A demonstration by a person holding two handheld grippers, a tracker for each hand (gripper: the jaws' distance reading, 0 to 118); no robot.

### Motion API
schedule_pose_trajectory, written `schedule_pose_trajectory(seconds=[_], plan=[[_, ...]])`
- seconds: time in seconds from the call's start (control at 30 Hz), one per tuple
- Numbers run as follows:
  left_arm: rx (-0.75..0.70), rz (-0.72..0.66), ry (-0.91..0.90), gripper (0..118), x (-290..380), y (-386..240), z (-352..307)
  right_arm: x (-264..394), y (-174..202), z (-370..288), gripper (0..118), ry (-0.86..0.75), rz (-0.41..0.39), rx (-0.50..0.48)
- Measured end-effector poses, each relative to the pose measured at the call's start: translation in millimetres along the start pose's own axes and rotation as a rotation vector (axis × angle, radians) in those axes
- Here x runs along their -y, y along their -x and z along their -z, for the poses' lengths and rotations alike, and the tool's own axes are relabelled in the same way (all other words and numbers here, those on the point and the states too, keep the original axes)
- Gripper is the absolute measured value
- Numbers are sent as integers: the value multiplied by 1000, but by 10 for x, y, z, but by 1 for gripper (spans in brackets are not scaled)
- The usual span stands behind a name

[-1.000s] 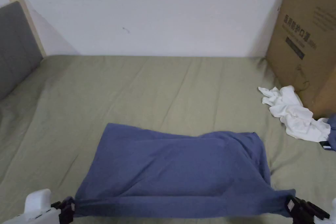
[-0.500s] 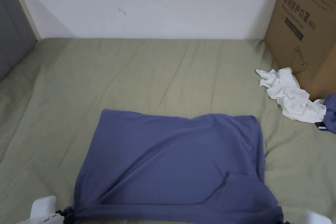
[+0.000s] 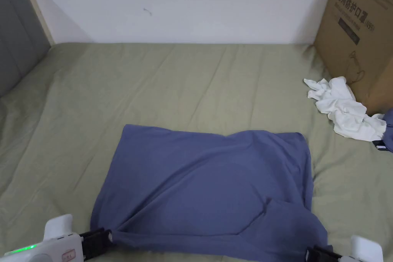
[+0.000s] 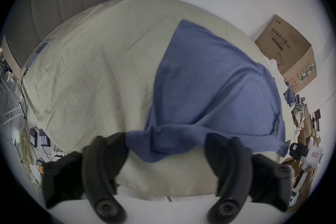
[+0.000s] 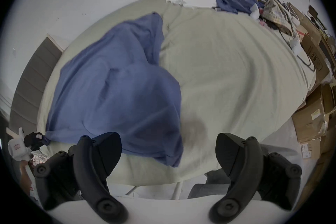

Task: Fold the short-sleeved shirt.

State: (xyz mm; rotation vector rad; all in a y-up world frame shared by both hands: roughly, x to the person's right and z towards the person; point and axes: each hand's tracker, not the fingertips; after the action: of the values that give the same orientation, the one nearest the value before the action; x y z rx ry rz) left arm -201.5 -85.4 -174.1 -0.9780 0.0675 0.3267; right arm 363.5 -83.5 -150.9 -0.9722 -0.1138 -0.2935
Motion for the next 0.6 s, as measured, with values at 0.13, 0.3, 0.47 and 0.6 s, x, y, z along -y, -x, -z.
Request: schedule_pose_trajectory(seconds=[0.13,0.3,0.47,0.6], plan=[[67,-20,-126,117,-184,-162,-283,-258,135,-292,111,-116,-26,-36],[128,-14,-279,118,-495,-348,-622,-626,364,-686,112,-278,-52,-98],[126,55,-399,118,-760,-569,-887,-877,656,-1051,113,-439,-133,-111],[35,147,-523,118,-848,-821,-1061,-929,911,-1258,112,-581,-206,-42]])
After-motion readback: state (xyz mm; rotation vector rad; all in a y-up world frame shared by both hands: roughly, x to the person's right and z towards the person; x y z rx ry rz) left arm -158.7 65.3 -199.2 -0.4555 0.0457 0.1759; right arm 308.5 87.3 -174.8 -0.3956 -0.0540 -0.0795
